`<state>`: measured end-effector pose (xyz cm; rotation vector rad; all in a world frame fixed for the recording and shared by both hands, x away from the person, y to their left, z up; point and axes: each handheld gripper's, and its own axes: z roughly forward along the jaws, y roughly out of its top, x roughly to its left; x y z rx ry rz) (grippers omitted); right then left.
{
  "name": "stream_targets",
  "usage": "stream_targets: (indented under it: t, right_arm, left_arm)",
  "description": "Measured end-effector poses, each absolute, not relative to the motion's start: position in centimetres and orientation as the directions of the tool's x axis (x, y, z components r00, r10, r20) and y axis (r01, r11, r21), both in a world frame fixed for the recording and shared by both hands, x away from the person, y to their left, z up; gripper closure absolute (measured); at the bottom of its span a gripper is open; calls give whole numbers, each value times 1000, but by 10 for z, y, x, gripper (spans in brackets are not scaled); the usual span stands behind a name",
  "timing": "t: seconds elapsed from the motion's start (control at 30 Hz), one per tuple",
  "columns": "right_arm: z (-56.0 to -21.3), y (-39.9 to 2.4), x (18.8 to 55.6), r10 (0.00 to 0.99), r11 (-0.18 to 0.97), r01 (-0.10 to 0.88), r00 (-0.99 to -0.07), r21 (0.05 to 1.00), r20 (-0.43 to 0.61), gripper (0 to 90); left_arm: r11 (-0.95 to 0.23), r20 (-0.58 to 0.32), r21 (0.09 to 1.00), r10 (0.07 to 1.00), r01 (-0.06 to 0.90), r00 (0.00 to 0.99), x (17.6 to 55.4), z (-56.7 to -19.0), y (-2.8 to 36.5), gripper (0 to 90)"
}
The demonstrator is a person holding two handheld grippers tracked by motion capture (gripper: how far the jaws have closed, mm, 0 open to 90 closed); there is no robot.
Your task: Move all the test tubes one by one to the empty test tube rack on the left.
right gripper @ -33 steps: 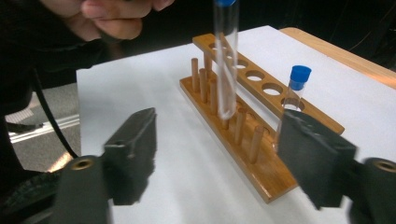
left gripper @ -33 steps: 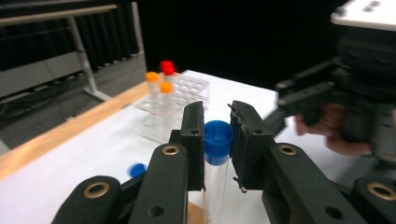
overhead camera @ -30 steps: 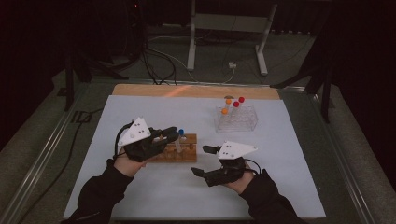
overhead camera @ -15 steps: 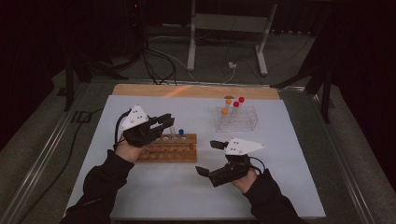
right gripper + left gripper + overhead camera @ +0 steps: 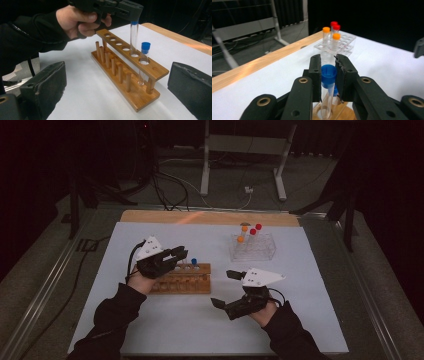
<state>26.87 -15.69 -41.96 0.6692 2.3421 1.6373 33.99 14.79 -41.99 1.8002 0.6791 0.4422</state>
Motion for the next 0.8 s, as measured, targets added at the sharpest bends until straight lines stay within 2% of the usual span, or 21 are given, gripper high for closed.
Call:
stream_targets:
  t: [0.8]
  right_arm:
    - [-418,-160,269,445,279,246,-890,928,102,23]
  left_arm:
    - [-329,-6,899,652,290,758,340,-451,138,771]
